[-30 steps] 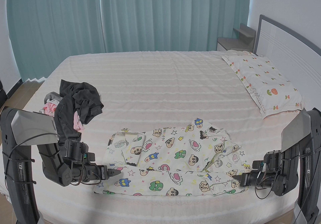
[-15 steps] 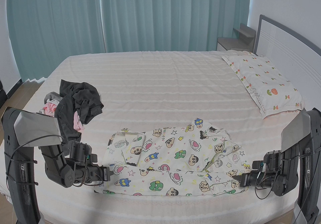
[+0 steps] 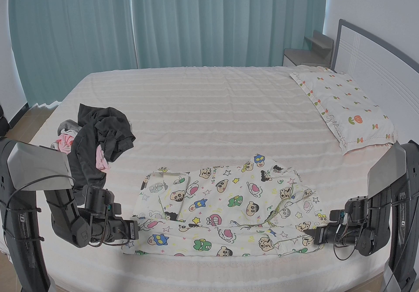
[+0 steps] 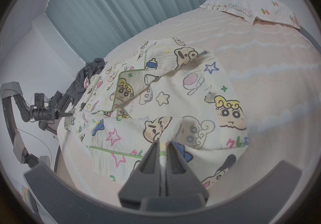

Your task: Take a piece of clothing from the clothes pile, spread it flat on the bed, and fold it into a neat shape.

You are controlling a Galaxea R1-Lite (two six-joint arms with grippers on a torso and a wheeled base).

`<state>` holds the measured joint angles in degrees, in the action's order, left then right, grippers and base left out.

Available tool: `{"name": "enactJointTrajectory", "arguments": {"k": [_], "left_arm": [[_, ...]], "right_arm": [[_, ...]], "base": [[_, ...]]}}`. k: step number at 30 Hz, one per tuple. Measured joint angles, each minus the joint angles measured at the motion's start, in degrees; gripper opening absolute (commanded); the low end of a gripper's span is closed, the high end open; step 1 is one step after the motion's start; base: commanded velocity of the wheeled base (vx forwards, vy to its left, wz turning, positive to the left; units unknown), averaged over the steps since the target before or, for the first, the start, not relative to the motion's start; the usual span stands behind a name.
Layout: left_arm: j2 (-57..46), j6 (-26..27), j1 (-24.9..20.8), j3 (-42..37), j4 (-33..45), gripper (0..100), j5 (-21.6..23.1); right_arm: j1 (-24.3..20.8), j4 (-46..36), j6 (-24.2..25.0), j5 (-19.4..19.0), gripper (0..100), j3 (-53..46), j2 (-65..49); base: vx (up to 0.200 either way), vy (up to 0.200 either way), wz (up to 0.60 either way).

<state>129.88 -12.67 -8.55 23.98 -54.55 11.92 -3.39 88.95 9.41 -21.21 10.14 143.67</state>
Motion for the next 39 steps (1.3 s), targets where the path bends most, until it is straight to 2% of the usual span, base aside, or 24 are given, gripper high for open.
{"name": "enactJointTrajectory", "arguments": {"k": [21, 30, 39], "left_arm": [[-3.63, 0.33, -0.32, -8.89, 0.39, 0, -0.13], [-2.43, 0.11, -0.32, -8.24, -1.55, 0, -3.55], [0.52, -0.57, -0.33, -8.24, -4.82, 0, -4.24]], "right_arm": [[0.26, 0.02, -1.26, -0.02, 0, -0.96, -1.35], [0.22, 0.00, -1.18, 0.09, 0, -0.26, -1.38], [0.33, 0.00, -0.90, 0.30, 0, 1.16, -1.38]], "base": [[0.000, 0.000, 0.00], [0.000, 0.000, 0.00], [0.000, 0.000, 0.00]]}}
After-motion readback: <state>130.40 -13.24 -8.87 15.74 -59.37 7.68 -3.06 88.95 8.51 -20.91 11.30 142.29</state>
